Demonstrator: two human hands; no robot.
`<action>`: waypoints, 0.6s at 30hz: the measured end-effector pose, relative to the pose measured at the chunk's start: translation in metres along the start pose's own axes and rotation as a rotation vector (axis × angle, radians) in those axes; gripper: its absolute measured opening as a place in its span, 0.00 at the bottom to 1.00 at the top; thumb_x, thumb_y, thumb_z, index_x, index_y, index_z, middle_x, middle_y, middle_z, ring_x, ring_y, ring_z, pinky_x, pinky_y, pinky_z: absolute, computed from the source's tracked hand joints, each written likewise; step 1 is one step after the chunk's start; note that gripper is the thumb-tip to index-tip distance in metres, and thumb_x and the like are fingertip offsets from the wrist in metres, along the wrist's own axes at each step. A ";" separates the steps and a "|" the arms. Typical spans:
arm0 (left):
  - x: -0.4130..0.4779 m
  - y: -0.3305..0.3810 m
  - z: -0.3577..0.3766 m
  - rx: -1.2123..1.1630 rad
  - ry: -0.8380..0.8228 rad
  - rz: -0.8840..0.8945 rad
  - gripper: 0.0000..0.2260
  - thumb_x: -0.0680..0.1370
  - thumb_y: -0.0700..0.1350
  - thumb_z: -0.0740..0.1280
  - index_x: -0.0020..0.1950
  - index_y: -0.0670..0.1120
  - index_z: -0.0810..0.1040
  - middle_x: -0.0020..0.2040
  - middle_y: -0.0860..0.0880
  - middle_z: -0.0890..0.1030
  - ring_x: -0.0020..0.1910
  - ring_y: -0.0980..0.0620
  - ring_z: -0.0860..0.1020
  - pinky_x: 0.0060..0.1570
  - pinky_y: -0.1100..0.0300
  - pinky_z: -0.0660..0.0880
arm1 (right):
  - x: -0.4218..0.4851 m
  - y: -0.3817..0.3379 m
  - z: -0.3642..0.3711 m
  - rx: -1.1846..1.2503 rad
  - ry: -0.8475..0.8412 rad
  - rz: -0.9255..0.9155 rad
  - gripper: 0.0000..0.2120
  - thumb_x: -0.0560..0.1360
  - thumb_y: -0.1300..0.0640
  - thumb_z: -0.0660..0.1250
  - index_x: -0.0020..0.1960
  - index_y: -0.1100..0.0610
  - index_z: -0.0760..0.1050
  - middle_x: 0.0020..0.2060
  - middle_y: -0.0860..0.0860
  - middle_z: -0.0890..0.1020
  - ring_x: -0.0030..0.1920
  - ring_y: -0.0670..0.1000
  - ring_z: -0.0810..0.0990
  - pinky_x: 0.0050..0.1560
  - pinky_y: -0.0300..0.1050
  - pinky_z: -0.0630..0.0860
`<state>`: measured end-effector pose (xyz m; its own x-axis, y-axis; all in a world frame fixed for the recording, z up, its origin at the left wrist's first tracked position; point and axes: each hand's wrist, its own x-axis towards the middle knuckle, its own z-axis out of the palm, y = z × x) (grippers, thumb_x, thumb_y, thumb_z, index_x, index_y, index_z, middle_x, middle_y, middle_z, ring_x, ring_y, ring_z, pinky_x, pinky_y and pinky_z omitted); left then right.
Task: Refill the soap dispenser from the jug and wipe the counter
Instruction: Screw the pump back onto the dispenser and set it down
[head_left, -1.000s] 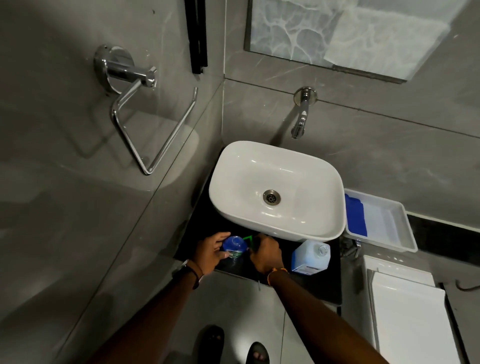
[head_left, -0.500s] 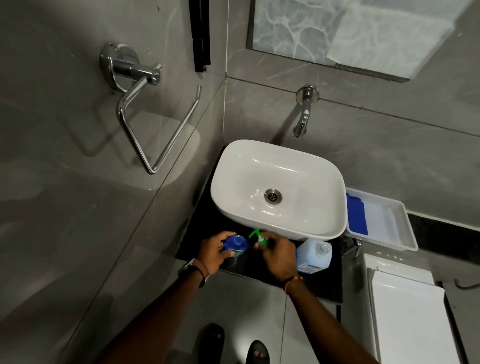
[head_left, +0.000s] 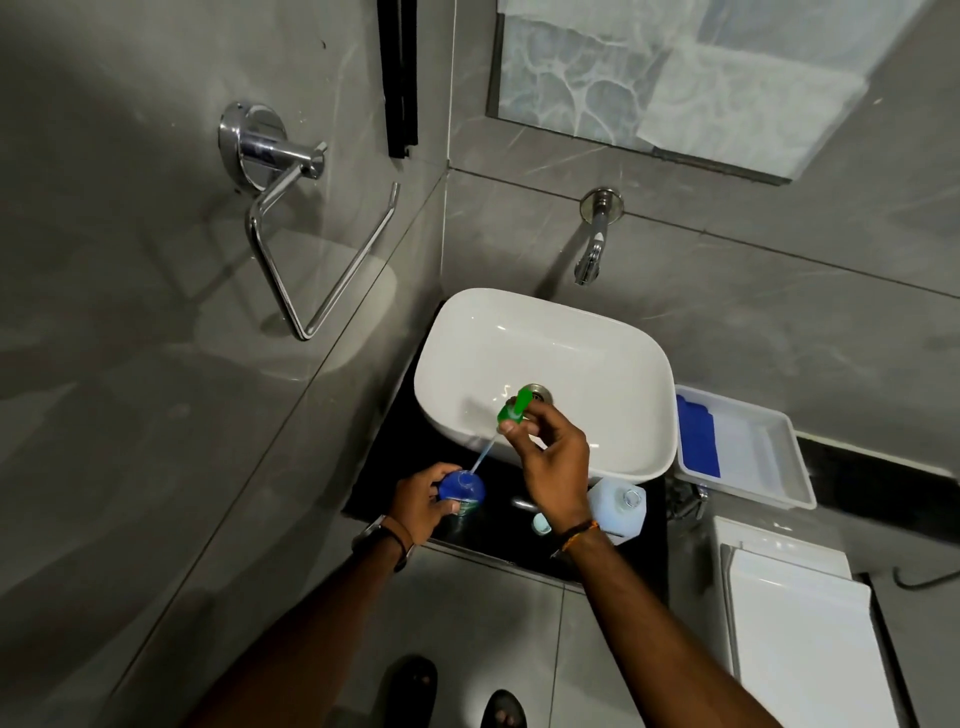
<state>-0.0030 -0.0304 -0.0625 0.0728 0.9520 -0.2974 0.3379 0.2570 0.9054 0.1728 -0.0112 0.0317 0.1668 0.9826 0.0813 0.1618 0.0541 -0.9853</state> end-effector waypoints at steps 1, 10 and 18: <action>0.000 0.000 0.000 -0.003 0.005 -0.002 0.24 0.70 0.29 0.74 0.64 0.41 0.76 0.55 0.46 0.81 0.54 0.48 0.81 0.58 0.54 0.79 | -0.001 0.003 0.003 -0.002 -0.007 -0.003 0.12 0.73 0.60 0.78 0.55 0.52 0.84 0.43 0.46 0.87 0.46 0.44 0.83 0.48 0.30 0.77; 0.002 -0.001 0.000 -0.022 -0.001 -0.020 0.23 0.69 0.28 0.73 0.63 0.40 0.77 0.54 0.46 0.81 0.53 0.48 0.81 0.56 0.56 0.79 | -0.007 0.036 0.016 -0.127 -0.124 0.045 0.10 0.75 0.59 0.76 0.55 0.51 0.83 0.39 0.50 0.85 0.43 0.48 0.84 0.51 0.42 0.82; 0.005 -0.001 -0.002 -0.014 -0.020 -0.025 0.22 0.70 0.27 0.72 0.63 0.39 0.76 0.56 0.43 0.81 0.54 0.47 0.80 0.58 0.51 0.79 | -0.008 0.045 0.014 -0.228 -0.364 0.046 0.13 0.76 0.71 0.69 0.55 0.57 0.81 0.46 0.50 0.88 0.49 0.47 0.87 0.55 0.38 0.81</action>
<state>-0.0051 -0.0257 -0.0638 0.0831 0.9417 -0.3259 0.3264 0.2833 0.9018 0.1653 -0.0144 -0.0156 -0.1689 0.9838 -0.0601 0.3798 0.0087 -0.9250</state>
